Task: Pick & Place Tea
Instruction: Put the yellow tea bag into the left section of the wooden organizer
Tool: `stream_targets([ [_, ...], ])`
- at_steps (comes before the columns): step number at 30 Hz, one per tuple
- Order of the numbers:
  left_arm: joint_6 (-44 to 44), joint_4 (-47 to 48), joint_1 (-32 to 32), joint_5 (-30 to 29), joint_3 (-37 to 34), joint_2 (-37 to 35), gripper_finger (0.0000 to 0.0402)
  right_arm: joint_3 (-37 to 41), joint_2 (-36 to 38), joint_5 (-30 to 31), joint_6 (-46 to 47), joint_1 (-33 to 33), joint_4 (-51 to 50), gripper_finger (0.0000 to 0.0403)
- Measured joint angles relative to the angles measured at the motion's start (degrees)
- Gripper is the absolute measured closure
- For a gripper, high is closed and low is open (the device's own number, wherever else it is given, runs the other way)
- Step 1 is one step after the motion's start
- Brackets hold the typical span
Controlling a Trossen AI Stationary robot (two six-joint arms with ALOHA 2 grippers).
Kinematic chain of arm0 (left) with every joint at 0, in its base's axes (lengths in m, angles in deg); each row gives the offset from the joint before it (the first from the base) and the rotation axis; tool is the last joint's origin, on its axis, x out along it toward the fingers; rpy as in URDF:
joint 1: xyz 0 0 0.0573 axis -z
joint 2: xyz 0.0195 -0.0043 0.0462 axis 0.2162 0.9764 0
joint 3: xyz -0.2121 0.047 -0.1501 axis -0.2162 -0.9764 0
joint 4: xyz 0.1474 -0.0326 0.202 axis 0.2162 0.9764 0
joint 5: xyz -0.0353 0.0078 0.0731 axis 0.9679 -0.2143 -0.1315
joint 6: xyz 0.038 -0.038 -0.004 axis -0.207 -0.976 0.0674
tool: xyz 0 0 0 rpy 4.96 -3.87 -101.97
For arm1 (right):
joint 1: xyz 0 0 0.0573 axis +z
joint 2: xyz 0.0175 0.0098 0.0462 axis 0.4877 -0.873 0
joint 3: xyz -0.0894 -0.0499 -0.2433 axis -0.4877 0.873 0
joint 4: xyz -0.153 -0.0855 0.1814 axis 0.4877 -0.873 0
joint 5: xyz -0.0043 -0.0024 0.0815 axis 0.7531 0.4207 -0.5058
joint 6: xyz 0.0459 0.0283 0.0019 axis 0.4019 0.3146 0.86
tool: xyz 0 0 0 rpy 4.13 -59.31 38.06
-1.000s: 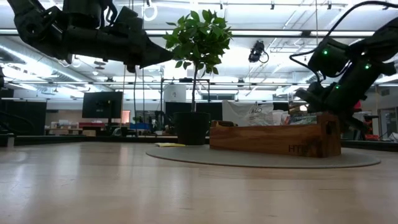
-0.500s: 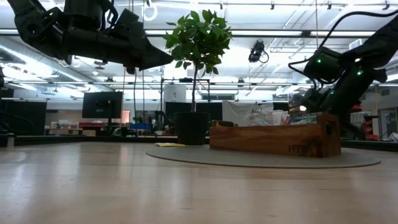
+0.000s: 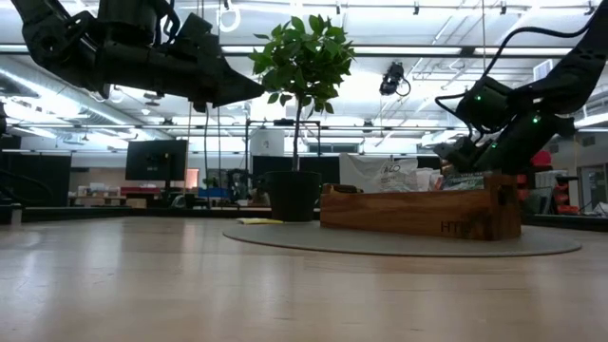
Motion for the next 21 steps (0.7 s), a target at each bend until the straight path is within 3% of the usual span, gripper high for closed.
stream_targets([
  [4,0.06,0.00,0.00,0.00,0.00,0.00,0.0328,-0.49,0.15,0.85,-5.72,0.40,0.68,0.0224],
  [13,-0.05,0.02,0.00,0.00,0.00,0.00,0.0328,-3.30,0.13,10.50,-20.03,2.51,-4.27,0.0224],
  [21,0.38,0.00,0.00,-0.01,0.00,0.00,0.0328,-3.42,-1.24,10.21,-27.60,5.18,-4.17,0.0224],
])
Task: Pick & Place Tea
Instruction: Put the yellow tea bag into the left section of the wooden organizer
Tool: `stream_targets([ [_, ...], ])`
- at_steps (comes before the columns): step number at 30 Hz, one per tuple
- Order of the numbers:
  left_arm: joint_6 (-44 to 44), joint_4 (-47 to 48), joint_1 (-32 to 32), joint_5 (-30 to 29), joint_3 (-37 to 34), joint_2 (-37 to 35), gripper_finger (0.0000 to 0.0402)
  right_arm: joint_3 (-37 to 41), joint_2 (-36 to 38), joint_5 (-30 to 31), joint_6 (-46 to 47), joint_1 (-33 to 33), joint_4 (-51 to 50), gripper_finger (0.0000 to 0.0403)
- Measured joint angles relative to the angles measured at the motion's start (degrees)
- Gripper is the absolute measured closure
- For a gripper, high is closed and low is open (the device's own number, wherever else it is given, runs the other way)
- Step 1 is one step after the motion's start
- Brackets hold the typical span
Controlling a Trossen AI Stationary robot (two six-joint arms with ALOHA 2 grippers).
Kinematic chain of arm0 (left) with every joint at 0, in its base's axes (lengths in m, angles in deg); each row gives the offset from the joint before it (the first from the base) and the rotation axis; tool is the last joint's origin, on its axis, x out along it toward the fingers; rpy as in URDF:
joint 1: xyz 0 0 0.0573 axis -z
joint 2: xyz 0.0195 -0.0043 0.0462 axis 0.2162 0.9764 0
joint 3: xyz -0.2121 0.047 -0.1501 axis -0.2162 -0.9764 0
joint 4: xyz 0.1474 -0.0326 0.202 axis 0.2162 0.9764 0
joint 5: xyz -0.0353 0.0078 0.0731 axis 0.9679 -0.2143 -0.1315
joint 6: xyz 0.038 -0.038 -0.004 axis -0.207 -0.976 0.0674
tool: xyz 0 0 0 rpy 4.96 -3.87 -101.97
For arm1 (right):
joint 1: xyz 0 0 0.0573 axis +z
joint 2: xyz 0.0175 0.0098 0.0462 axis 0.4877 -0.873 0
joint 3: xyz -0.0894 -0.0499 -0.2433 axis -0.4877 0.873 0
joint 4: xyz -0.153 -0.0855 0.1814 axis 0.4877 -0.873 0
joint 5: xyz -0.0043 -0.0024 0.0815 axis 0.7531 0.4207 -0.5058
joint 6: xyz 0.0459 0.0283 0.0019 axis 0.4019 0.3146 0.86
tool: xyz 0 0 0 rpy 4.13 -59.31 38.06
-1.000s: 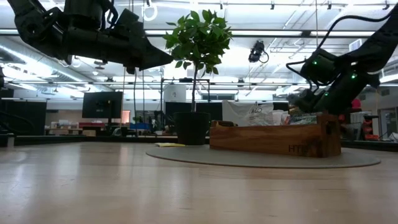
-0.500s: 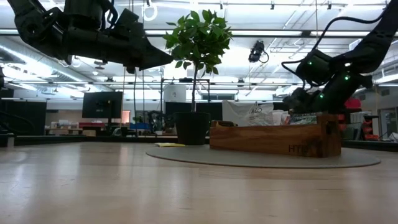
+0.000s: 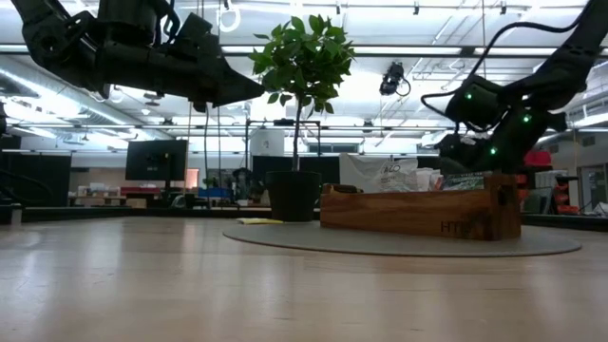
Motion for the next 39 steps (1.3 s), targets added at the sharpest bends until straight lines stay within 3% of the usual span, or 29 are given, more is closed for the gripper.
stream_targets([
  [4,0.04,0.02,0.00,0.01,0.00,0.00,0.0328,-0.28,-3.96,1.36,-0.42,0.59,1.01,0.0230],
  [7,0.19,0.00,0.00,0.01,-0.01,0.00,0.0328,-0.47,-6.51,2.85,0.26,0.59,2.40,0.0256],
  [15,0.68,0.02,0.00,0.01,0.00,0.00,0.0328,-0.14,-5.98,3.42,0.09,0.48,4.46,0.0392],
  [30,0.61,0.07,0.02,0.01,0.00,0.00,0.0328,-2.79,5.77,3.20,-0.14,1.11,-2.88,0.0401],
  [39,-1.82,0.05,0.01,0.01,0.00,0.00,0.0328,-8.10,10.91,11.50,-7.51,4.99,-14.16,0.0402],
])
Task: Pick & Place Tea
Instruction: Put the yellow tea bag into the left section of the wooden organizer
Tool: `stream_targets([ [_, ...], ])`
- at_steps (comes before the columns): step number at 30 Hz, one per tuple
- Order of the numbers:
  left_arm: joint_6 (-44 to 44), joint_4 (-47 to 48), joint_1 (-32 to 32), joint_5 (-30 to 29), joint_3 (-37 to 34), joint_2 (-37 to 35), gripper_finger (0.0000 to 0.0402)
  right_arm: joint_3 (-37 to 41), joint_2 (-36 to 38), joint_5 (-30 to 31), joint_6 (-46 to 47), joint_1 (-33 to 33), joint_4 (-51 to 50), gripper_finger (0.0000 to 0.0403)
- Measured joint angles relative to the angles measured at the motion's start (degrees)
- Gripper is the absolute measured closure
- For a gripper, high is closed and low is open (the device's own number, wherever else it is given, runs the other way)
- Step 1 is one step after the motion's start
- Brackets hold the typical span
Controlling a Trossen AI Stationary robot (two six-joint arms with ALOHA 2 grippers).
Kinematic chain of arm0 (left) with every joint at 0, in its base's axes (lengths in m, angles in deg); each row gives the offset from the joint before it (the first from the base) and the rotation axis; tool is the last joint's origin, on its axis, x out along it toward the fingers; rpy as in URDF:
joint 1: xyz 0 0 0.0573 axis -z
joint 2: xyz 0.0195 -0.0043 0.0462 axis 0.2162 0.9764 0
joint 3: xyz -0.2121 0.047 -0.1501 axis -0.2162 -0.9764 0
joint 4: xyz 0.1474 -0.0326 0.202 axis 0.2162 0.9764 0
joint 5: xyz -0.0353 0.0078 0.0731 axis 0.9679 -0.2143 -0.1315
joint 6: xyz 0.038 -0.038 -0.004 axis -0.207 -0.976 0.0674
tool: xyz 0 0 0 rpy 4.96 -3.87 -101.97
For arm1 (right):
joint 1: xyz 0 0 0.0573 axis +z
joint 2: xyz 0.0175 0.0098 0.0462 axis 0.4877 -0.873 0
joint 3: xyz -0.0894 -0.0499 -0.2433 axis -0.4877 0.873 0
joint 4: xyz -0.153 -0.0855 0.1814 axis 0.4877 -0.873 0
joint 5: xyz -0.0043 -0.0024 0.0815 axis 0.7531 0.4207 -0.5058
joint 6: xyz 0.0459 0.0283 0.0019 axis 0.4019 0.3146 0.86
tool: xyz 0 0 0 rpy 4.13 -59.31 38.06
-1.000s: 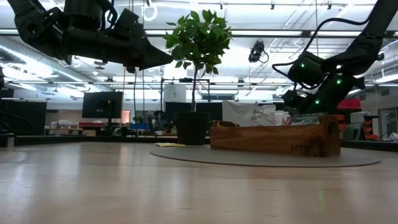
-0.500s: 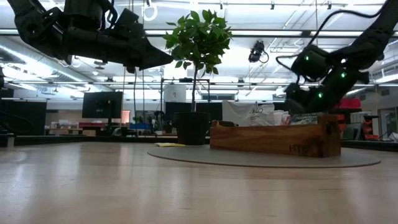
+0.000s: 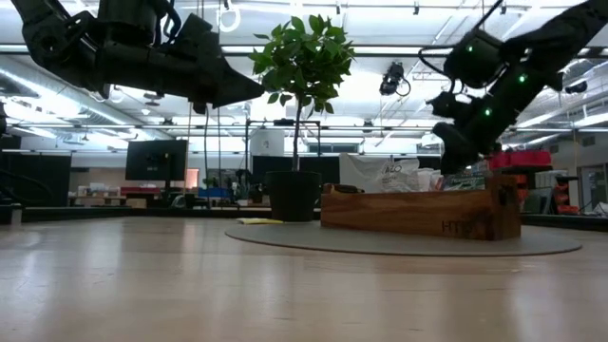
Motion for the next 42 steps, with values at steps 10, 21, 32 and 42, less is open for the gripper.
stream_targets([
  [10,-6.64,0.05,0.09,1.65,0.00,0.00,0.0328,-6.11,0.65,14.05,-10.20,11.50,-2.68,0.0403],
  [21,-20.80,4.05,-1.57,15.42,2.59,0.08,0.0328,-8.11,-0.30,16.87,-24.93,25.80,3.30,0.0403],
  [32,-27.04,20.59,-2.20,23.12,15.14,9.00,0.0328,-8.11,-7.07,17.12,-36.13,33.86,11.02,0.0403],
  [42,-30.67,20.74,-1.02,24.72,20.67,14.72,0.0287,-8.11,-10.39,18.49,-45.38,36.51,17.83,0.0403],
])
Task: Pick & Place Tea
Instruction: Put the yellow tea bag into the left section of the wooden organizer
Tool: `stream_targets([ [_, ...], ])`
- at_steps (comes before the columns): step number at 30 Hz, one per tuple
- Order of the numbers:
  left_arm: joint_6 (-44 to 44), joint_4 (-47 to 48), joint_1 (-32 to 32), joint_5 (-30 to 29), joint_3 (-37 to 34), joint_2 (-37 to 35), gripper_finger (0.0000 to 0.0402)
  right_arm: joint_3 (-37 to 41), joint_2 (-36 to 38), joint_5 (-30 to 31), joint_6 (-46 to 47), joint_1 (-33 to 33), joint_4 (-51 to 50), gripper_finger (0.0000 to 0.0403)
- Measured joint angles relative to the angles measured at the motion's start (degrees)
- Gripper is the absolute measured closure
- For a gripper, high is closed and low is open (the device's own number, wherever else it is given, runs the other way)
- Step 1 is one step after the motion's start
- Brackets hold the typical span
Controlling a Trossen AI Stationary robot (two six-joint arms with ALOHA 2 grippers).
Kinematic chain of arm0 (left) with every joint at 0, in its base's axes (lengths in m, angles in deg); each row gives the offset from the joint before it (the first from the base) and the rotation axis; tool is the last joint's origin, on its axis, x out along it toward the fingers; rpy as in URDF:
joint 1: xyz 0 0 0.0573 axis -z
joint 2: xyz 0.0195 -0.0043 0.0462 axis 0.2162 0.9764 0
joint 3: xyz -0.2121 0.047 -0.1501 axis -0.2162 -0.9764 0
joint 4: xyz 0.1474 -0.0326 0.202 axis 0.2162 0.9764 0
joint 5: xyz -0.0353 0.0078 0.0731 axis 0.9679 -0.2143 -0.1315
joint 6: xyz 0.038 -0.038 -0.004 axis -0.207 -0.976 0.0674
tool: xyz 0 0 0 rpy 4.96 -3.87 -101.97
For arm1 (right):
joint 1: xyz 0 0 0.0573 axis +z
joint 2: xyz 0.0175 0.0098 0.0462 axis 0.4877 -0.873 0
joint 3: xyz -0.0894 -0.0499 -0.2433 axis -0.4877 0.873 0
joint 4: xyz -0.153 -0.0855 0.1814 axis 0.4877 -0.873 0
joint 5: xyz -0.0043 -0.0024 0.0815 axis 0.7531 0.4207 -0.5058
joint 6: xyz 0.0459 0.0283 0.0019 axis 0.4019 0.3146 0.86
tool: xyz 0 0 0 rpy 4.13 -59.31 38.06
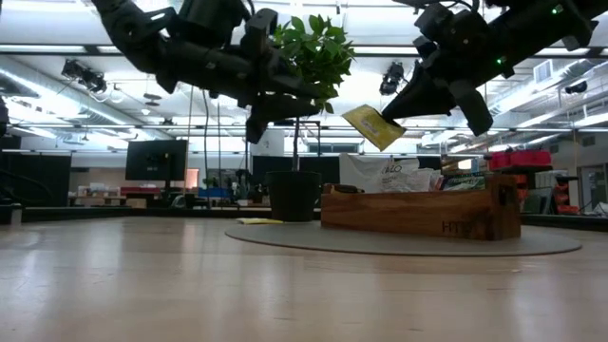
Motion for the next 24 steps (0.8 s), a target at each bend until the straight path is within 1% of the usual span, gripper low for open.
stream_targets([
  [6,-1.38,0.19,1.84,0.46,2.99,2.80,0.0214,-0.02,0.00,0.02,-2.72,-0.02,0.76,0.0403],
  [10,-2.31,0.87,1.85,0.34,4.18,3.46,0.0190,0.00,0.00,0.01,-4.07,-0.02,0.90,0.0403],
  [14,-2.23,1.33,1.83,-0.38,4.44,3.44,0.0188,0.00,0.00,0.00,-5.84,-0.02,2.57,0.0403],
  [18,-0.38,2.55,1.81,-0.74,4.44,3.58,0.0199,0.00,0.00,0.02,-10.47,-0.08,5.96,0.0403],
  [20,0.28,3.49,1.79,-1.71,4.42,3.74,0.0204,-0.51,0.02,0.01,-11.98,-0.32,5.50,0.0403],
  [24,0.65,2.65,1.77,-1.84,4.44,3.75,0.0211,-3.58,-0.53,-0.10,-10.81,-1.26,1.75,0.0403],
])
